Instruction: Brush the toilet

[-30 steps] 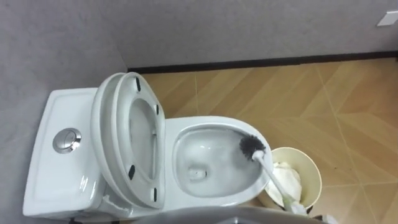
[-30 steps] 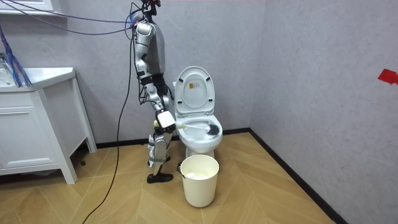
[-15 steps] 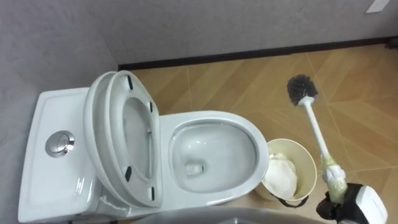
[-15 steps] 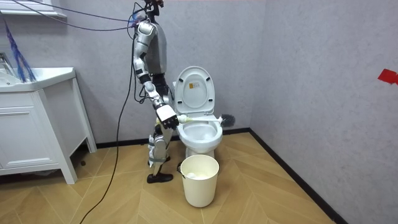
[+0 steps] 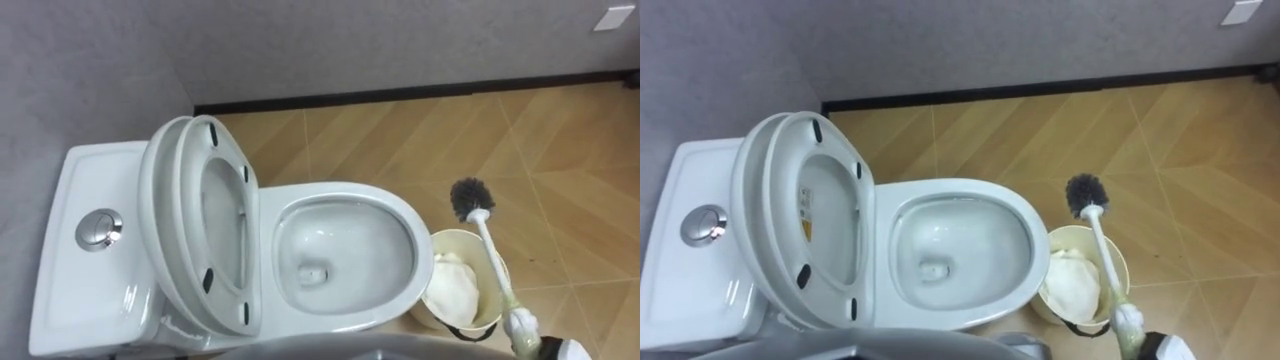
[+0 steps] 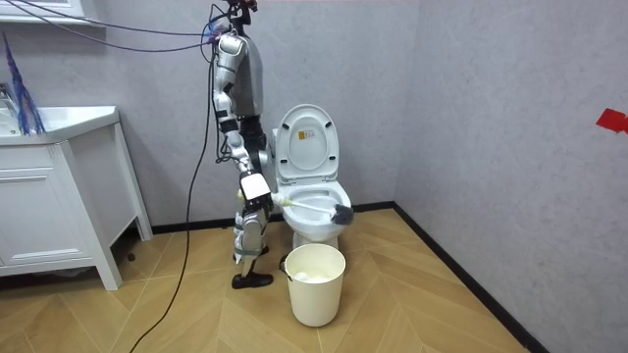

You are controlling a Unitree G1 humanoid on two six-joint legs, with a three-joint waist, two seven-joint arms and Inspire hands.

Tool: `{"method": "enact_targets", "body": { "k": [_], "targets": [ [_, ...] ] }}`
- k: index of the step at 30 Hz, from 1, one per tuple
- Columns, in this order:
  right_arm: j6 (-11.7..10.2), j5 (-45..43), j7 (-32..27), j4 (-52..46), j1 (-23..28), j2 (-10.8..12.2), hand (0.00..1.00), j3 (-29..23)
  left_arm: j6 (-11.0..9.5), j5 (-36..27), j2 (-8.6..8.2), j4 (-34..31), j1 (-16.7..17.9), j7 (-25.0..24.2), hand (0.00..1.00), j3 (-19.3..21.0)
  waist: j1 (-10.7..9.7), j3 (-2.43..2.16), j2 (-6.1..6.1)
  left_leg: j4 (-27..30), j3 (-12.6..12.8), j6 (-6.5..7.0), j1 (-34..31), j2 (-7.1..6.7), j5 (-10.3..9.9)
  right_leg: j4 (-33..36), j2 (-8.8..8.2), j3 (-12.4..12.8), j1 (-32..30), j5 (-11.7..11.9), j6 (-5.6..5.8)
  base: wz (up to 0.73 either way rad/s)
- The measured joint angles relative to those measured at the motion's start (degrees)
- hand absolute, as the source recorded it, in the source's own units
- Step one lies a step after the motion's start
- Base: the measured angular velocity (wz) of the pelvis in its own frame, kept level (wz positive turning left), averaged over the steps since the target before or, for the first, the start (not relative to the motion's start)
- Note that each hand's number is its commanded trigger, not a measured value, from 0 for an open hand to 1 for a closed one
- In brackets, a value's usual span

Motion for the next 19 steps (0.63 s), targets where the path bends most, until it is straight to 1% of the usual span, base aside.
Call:
{"method": "enact_targets", "body": {
  "k": [2,6,9,10,12,16,18,19],
  "targets": [
    [1.0,0.0,0.8,0.5,-0.7,0.0,0.00,0.0,0.0,0.0,-0.01,0.0,0.0,0.0,0.00,-0.2,0.0,0.05,0.08,0.0,0.0,0.00,0.0,-0.01,0.0,0.0,0.00,0.0,0.0,0.0,0.02,0.00],
    [1.9,0.9,2.0,1.6,-0.9,0.0,0.00,0.9,0.1,-0.1,-0.01,0.0,-0.2,0.0,0.00,-0.3,0.1,0.07,0.13,0.0,0.0,0.00,-0.1,0.01,0.0,-0.1,0.04,-0.1,0.0,0.0,0.02,0.00],
    [2.1,3.5,4.1,2.9,-1.2,0.0,0.00,2.0,0.1,0.0,-0.01,0.1,-0.3,-0.3,0.00,-0.3,0.4,0.05,0.20,-0.1,-0.1,-0.02,-0.2,0.11,0.0,-0.5,0.14,-0.1,0.0,0.4,-0.05,-0.01],
    [2.1,4.3,5.1,4.0,-1.5,-0.1,0.00,2.1,0.2,0.0,-0.01,0.1,-0.3,-0.9,0.00,-0.2,0.4,0.01,0.14,-0.2,-0.1,-0.02,-0.2,0.12,0.0,-0.5,0.16,-0.1,0.0,0.4,-0.05,0.00],
    [3.0,5.7,7.0,4.6,-1.7,0.0,0.00,2.2,0.3,0.2,-0.05,0.1,-0.5,-1.7,0.00,-0.3,0.6,-0.13,-0.02,-0.5,-0.1,-0.02,-0.1,0.11,0.0,-0.5,0.17,-0.2,0.0,0.4,-0.05,0.00],
    [4.6,9.1,10.9,6.8,-2.5,0.0,0.00,2.1,1.2,4.1,-0.01,0.1,-0.2,-3.4,0.00,-0.4,0.7,-0.27,-0.31,-0.4,-0.2,-0.02,-0.1,0.08,0.0,-0.1,0.14,-0.2,0.1,0.4,-0.03,0.00],
    [4.8,10.9,12.1,8.5,-3.3,0.0,0.00,2.0,1.7,4.6,-0.05,0.2,-0.4,-4.0,0.00,-1.2,0.7,-0.27,-0.47,-0.4,-0.3,-0.02,0.1,0.10,0.0,0.1,0.15,-0.2,0.1,0.4,-0.03,0.00],
    [5.4,11.5,12.8,9.0,-3.6,0.0,0.00,2.0,2.0,4.6,-0.14,0.4,-0.5,-4.3,0.00,-1.3,0.7,-0.26,-0.53,-0.4,-0.3,-0.01,0.2,0.10,0.0,0.2,0.15,-0.1,0.1,0.4,-0.04,0.00]
  ]
}}
